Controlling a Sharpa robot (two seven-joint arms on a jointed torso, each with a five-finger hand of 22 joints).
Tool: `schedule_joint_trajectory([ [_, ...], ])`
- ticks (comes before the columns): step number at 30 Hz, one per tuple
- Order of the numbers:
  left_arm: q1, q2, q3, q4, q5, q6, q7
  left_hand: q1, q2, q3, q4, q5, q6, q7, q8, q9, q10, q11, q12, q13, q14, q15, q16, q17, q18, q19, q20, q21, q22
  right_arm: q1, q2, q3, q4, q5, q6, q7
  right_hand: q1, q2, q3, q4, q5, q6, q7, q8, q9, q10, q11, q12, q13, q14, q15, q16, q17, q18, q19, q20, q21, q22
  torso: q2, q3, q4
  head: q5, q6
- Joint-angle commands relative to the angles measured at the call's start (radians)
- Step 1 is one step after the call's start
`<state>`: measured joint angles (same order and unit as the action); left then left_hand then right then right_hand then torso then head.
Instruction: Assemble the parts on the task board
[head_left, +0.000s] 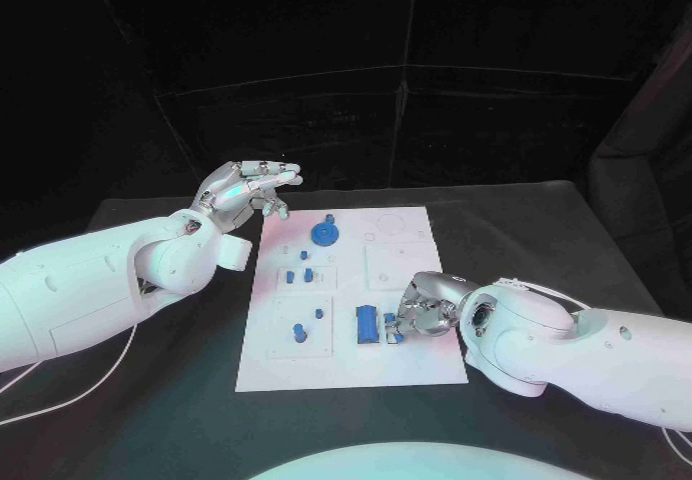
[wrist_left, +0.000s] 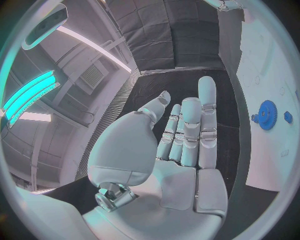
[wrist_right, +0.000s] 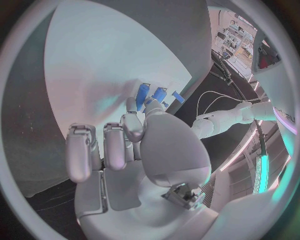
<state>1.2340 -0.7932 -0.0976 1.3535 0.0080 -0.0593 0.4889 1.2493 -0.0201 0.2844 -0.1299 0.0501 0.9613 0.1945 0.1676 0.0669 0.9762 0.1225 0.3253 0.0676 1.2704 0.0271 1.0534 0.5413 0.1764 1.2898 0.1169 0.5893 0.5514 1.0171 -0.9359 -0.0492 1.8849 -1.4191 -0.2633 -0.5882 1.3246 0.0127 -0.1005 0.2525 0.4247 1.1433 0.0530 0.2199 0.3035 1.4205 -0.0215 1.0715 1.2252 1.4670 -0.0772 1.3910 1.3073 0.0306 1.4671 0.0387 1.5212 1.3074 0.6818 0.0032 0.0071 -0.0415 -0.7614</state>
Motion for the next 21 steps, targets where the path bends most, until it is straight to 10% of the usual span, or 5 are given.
schedule_joint_trajectory([
  [1,0.002,0.001,0.001,0.001,0.000,0.014,0.004,0.001,0.012,-0.007,0.001,-0.001,-0.005,0.001,0.001,0.001,-0.006,-0.001,0.004,0.002,-0.005,0.000,0.004,-0.002,0.005,0.006,0.003,-0.003,-0.001,0.001,0.004,0.000,-0.002,-0.025,0.022,-0.012,-0.012,0.001,0.000,0.007,0.004,0.010,-0.002,0.004,0.001,0.005,-0.002,-0.004,-0.001,0.055,-0.007,0.002,0.003,-0.014,0.062,-0.008,0.004,0.212,0.000,0.0000,-0.0004,-0.001,-0.001],
  [11,0.002,0.003,0.001,-0.001,0.000,0.015,0.003,0.001,0.012,-0.007,0.001,-0.001,-0.005,0.001,0.001,0.001,-0.006,-0.001,0.004,0.002,-0.005,0.000,0.004,-0.002,0.005,0.006,0.003,-0.003,-0.001,0.001,0.014,0.000,-0.007,-0.034,0.021,-0.015,-0.078,-0.006,-0.026,0.037,-0.004,0.023,-0.004,0.012,0.012,0.010,-0.003,-0.007,-0.001,0.055,-0.009,0.002,0.003,-0.014,0.062,-0.011,0.004,0.213,0.000,-0.0002,0.0004,-0.001,0.001],
  [17,0.002,0.003,0.001,-0.002,0.000,0.015,0.003,0.001,0.012,-0.007,0.001,-0.001,-0.005,0.001,0.001,0.001,-0.006,-0.001,0.004,0.002,-0.005,0.000,0.004,-0.002,0.005,0.006,0.003,-0.003,-0.001,0.001,0.015,0.000,-0.010,-0.056,0.007,-0.022,-0.181,0.012,-0.097,0.037,-0.248,0.022,-0.005,0.017,0.026,0.011,-0.004,-0.016,-0.003,0.054,-0.009,-0.004,-0.003,-0.012,0.058,-0.011,0.000,0.209,0.000,-0.0004,-0.0009,-0.002,0.002],
  [21,0.002,0.003,0.001,-0.001,0.000,0.015,0.002,0.001,0.012,-0.007,0.001,-0.001,-0.005,0.001,0.001,0.001,-0.006,-0.001,0.004,0.002,-0.005,0.000,0.004,-0.002,0.005,0.006,0.003,-0.003,-0.001,0.001,0.011,0.000,-0.009,-0.069,0.000,-0.023,-0.193,0.017,-0.114,0.037,-0.287,0.019,-0.005,0.018,0.031,0.010,-0.003,-0.020,-0.004,0.054,-0.008,-0.007,-0.005,-0.012,0.057,-0.010,-0.001,0.208,0.000,-0.0001,-0.0010,-0.002,0.002],
])
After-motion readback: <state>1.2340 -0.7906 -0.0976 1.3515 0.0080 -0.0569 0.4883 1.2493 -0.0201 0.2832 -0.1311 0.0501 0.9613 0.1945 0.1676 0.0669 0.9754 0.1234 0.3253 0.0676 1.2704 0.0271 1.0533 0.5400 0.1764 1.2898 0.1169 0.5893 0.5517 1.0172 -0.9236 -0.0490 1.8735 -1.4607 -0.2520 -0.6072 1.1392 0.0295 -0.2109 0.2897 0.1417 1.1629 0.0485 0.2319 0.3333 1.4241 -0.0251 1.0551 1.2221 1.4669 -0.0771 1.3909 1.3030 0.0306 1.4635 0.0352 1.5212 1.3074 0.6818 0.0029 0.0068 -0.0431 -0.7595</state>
